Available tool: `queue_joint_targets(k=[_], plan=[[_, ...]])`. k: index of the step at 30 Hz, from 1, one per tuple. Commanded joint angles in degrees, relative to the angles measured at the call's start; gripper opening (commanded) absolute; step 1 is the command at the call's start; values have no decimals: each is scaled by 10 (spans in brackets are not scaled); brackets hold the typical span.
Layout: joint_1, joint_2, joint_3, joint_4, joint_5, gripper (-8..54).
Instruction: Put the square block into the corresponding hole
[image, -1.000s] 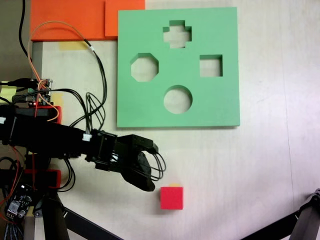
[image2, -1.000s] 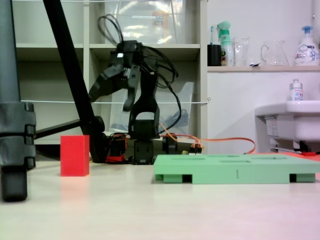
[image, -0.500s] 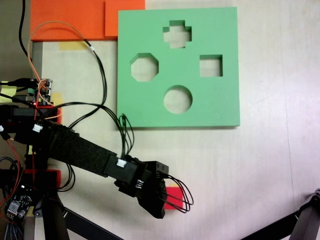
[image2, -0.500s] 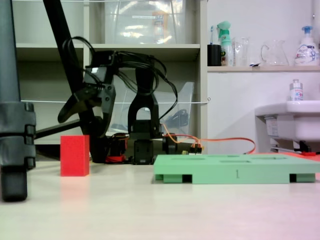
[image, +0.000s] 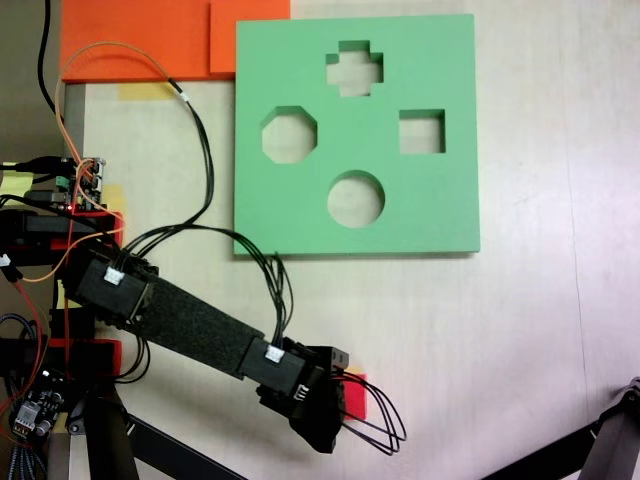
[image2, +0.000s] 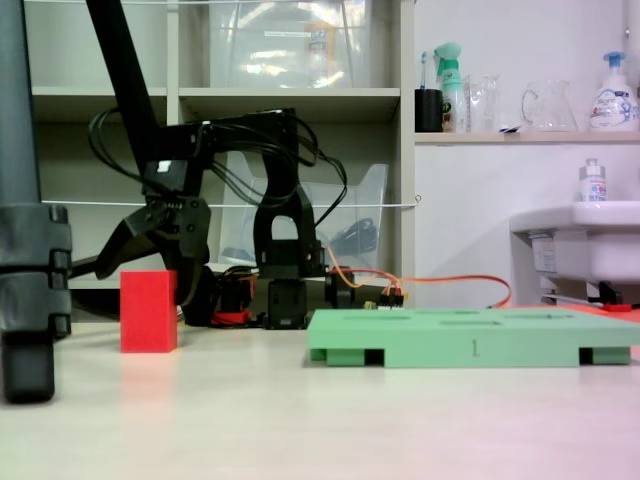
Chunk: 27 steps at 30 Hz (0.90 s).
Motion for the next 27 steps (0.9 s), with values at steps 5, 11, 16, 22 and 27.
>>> queue_joint_targets(k=[5, 11, 16, 22, 27], plan=[[-3, -33, -69, 1, 4, 521], [-29, -72, -84, 24, 9, 519], [-31, -91, -84, 134, 47, 308], [-43, -98, -84, 201, 62, 306], [-52, -115, -76, 209, 62, 304]])
